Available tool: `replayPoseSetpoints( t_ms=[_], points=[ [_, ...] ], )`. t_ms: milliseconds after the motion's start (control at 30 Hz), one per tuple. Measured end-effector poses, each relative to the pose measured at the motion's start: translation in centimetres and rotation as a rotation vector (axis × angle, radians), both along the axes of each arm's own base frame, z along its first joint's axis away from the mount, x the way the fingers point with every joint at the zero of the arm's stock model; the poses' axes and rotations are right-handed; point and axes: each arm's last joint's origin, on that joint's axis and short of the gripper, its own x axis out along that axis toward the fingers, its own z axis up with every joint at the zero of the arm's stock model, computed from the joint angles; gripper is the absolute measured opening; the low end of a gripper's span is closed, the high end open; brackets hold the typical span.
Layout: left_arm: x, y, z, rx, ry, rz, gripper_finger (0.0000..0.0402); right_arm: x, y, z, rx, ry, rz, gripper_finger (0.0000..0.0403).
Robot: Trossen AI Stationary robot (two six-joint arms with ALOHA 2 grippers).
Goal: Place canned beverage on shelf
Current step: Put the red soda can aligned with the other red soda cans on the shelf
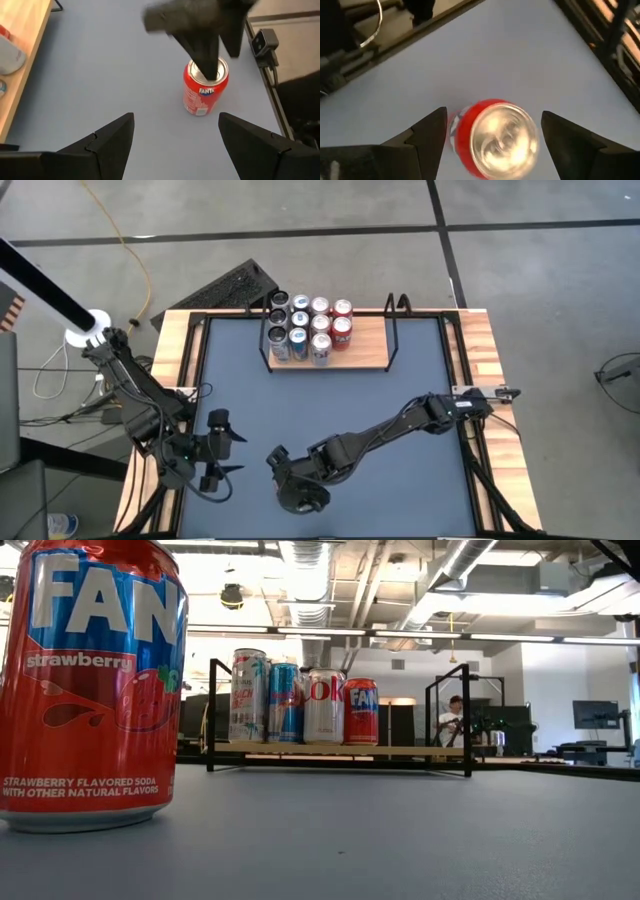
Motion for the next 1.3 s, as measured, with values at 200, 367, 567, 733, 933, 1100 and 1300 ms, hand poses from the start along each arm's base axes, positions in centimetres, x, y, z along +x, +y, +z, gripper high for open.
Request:
replayPoseSetpoints(
  t_ms=[200, 367, 567, 733, 933, 1100, 1300],
  points=[
    [0.0, 0.0, 0.0, -0.037, -0.003, 0.039, 0.0281, 0.4, -0.3, -0.4, -0.068, -0.029, 0.000, 0.0306],
    [0.0, 0.0, 0.0, -0.060, -0.006, 0.062, 0.0281, 0.6, -1.1, 0.2, -0.070, -0.039, -0.001, 0.0306],
    [0.1, 0.1, 0.1, -0.066, -0.023, 0.095, 0.0281, 0.7, -1.8, -0.2, -0.041, 0.015, 0.020, 0.0306],
    [0.1, 0.1, 0.1, -0.065, -0.042, 0.116, 0.0281, 0.8, -2.0, -0.2, -0.043, 0.011, 0.050, 0.0306],
    [0.3, 0.1, 0.0, -0.051, -0.061, 0.150, 0.0281, 0.8, -2.1, -0.4, -0.041, 0.019, 0.080, 0.0306],
    [0.4, 0.1, -0.4, -0.048, -0.067, 0.162, 0.0281, 1.1, -2.2, -1.2, -0.037, 0.037, 0.093, 0.0306],
    [0.4, 0.1, -0.6, -0.061, -0.064, 0.170, 0.0281, 1.5, -2.1, -2.1, -0.041, 0.044, 0.109, 0.0306]
  ],
)
